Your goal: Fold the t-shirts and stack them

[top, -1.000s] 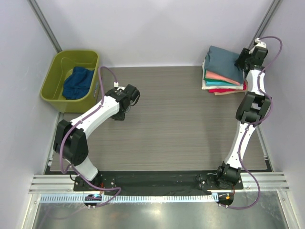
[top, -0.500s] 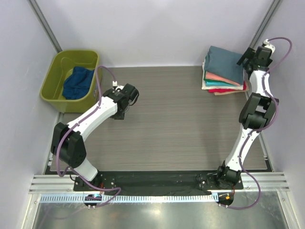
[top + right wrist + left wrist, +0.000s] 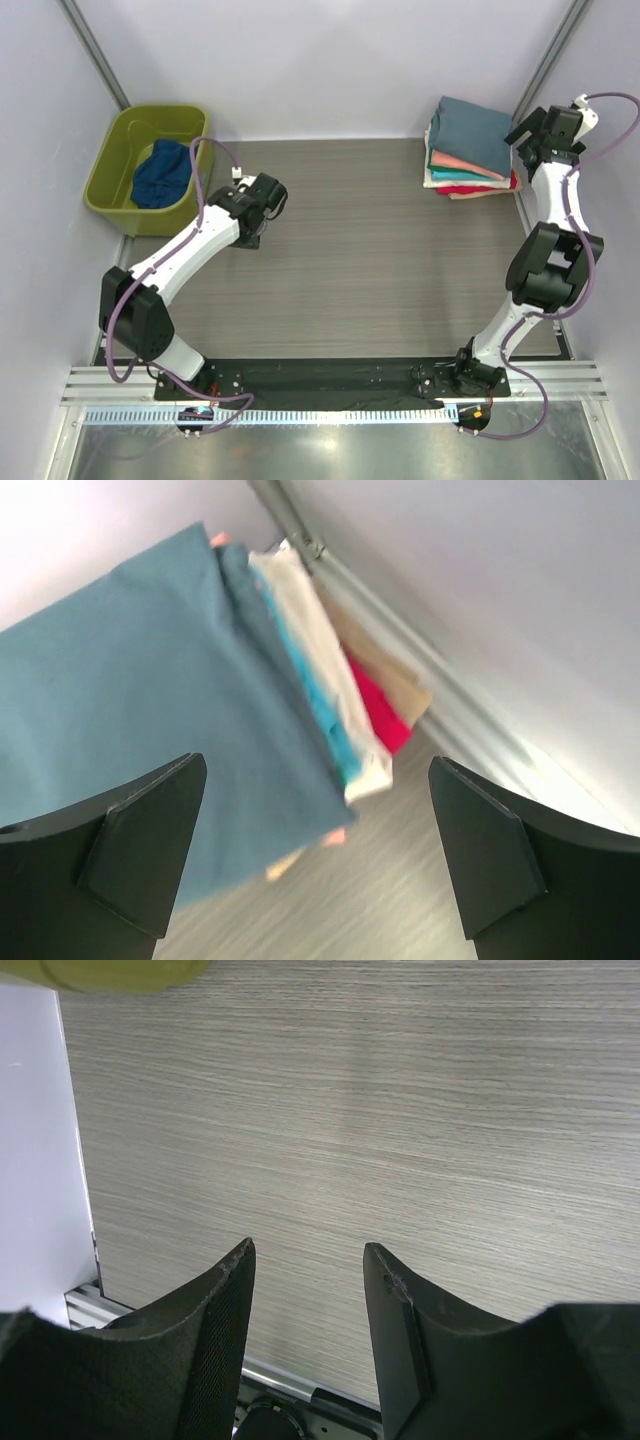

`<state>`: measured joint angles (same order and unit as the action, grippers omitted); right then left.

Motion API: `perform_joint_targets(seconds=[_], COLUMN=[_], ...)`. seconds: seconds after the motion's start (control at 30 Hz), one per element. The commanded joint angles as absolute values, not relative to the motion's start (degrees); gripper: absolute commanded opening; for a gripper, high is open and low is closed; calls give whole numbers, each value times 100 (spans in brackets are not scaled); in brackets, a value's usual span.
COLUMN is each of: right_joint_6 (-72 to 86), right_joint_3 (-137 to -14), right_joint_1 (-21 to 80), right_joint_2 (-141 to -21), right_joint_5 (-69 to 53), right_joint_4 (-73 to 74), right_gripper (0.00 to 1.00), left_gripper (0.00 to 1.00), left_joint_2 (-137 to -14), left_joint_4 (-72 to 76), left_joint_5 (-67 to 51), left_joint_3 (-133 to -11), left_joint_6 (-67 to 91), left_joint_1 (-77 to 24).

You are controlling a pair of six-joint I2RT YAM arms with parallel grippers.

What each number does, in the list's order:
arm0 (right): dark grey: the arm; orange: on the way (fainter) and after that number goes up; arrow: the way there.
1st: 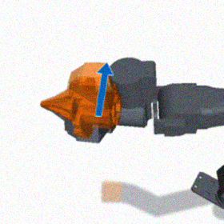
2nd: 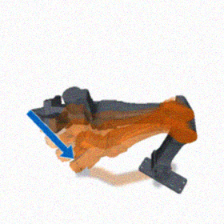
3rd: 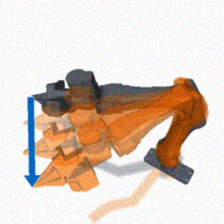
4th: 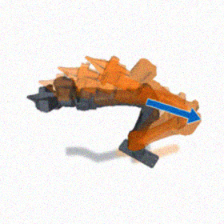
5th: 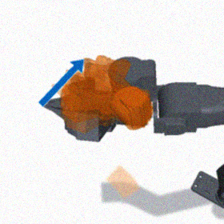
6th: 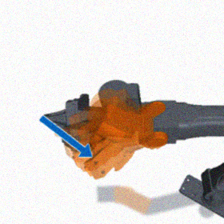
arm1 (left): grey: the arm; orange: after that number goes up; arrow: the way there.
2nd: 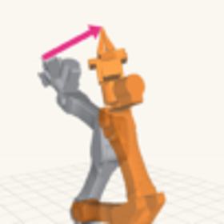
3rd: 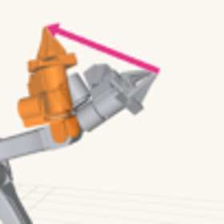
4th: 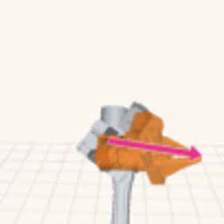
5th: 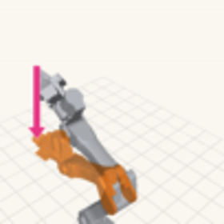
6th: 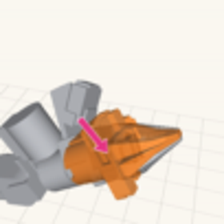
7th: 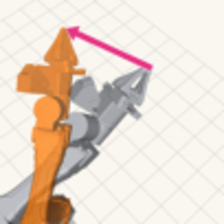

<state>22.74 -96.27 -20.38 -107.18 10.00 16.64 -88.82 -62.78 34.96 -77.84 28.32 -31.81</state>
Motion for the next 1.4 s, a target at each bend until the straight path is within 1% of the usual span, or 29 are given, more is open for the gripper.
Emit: perform_joint_targets(seconds=[0.0, 0.1, 0.17, 0.27, 0.3, 0.37, 0.43, 0.47, 0.5, 0.53, 0.6, 0.67, 0.73, 0.77, 0.9, 1.07, 1.13, 1.3, 1.37], right_joint_6=[2803, 3014, 3041, 2997, 2980, 2865, 2787, 2847, 2909, 3022, 3146, 3321, 3384, 3419, 3471, 3489, 3515, 3612, 3778], right_joint_3=[-9186, -8562, -7967, -7175, -6980, -6462, -6084, -5673, -5425, -4962, -4546, -3968, -3675, -3456, -3086, -2962, -2953, -2901, -2813], right_joint_1=[-2048, -1890, -1611, -1188, -821, -406, 242, 455, 631, 963, 1282, 1825, 2222, 2580, 3206, 3454, 3480, 3498, 3507], right_joint_2=[-9846, -9258, -8949, -8281, -8140, -7797, -7612, -7455, -7357, -7269, -7050, -6944, -6891, -6891, -7040, -7172, -7137, -7066, -7119], right_joint_5=[564, -191, -430, -484, -475, -440, -744, -834, -957, -1202, -1388, -1529, -1503, -1407, -1151, -1046, -984, -1010, -1054], right_joint_4=[1591, 1565, 1407, 1195, 1161, 1072, 880, 783, 643, 328, -68, -438, -764, -860, -1247, -1380, -1476, -1862, -2056], right_gripper=[100, 100, 100, 100, 100, 100, 100, 100, 100, 100, 100, 100, 100, 100, 100, 100, 100, 100, 100], left_gripper=[49, 49, 49, 50, 50, 54, 62, 67, 78, 85, 99, 100, 100, 100, 100, 100, 100, 100, 100], left_joint_2=[-8579, -8499, -8473, -8385, -8324, -8139, -7877, -7788, -7700, -7482, -7209, -6953, -6523, -6391, -5943, -5398, -4951, -4220, -4009], left_joint_4=[-6188, -6179, -6161, -6152, -6135, -6073, -5977, -5924, -5889, -5793, -5643, -5416, -5195, -5012, -4843, -4168, -3694, -3085, -3093], left_joint_5=[3542, 3542, 3559, 3560, 3560, 3577, 3638, 3682, 3709, 3709, 3709, 3709, 3700, 3726, 4191, 4631, 4527, 3640, 3778], left_joint_3=[-7822, -7813, -7822, -7822, -7814, -7796, -7761, -7709, -7682, -7629, -7550, -7436, -7313, -7182, -6997, -6532, -6129, -5678, -5686], left_joint_6=[2865, 2857, 2856, 2865, 2857, 2839, 2839, 2830, 2821, 2813, 2760, 2733, 2707, 2707, 2821, 2743, 2663, 2303, 2355], left_joint_1=[-3199, -3199, -3199, -3199, -3199, -3208, -3199, -3199, -3199, -3199, -3199, -3199, -3191, -3190, -3182, -3182, -3182, -3190, -3182])
